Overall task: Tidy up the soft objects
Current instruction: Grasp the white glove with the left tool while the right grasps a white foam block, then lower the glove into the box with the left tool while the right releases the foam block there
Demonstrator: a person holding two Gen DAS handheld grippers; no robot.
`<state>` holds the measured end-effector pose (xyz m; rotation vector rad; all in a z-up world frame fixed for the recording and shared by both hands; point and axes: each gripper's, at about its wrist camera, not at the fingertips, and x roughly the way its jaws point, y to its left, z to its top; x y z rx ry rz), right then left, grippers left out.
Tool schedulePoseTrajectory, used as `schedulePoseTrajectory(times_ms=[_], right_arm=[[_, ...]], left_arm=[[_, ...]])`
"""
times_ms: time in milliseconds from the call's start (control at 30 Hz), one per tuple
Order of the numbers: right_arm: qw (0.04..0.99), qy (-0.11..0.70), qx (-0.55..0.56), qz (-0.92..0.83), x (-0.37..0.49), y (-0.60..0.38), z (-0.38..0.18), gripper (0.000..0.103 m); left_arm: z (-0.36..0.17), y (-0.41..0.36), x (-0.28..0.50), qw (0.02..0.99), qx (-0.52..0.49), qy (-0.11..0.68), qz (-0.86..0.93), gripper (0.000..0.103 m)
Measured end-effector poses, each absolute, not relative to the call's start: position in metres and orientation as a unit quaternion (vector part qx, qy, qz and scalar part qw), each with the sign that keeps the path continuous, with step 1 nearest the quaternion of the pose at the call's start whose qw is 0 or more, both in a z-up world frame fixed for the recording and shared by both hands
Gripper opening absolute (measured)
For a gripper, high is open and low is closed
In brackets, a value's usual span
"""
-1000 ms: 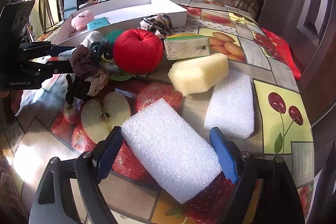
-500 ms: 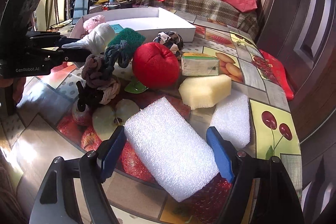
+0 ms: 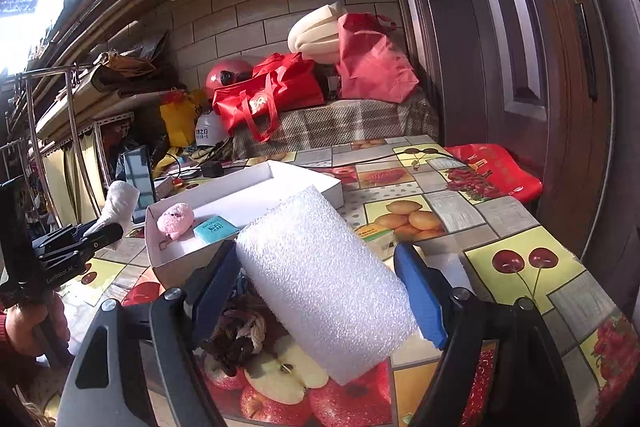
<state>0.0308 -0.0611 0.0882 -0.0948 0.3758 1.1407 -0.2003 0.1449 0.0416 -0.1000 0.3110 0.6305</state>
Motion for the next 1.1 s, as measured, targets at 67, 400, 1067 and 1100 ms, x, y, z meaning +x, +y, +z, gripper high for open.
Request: schedulePoseTrajectory(times_ms=[67, 400, 1067, 1100], right_arm=[[0.820, 0.180, -0.046, 0.541, 0.024, -0.053, 0.087, 0.079], [0.784, 0.174, -0.099, 0.588, -0.020, -0.006, 0.078, 0.079], [0.743, 0.181, -0.123, 0.633, -0.088, 0.114, 0.065, 0.079], [0.743, 0.183, -0.117, 0.633, -0.087, 0.118, 0.065, 0.079]], left_arm=[[0.039, 0.148, -0.204, 0.936, -0.051, 0.150, 0.315, 0.036], [0.037, 0.173, -0.205, 0.925, -0.050, 0.146, 0.347, 0.036], [0.034, 0.242, -0.204, 0.891, -0.115, 0.128, 0.421, 0.037], [0.034, 0.245, -0.206, 0.888, -0.123, 0.126, 0.424, 0.037]])
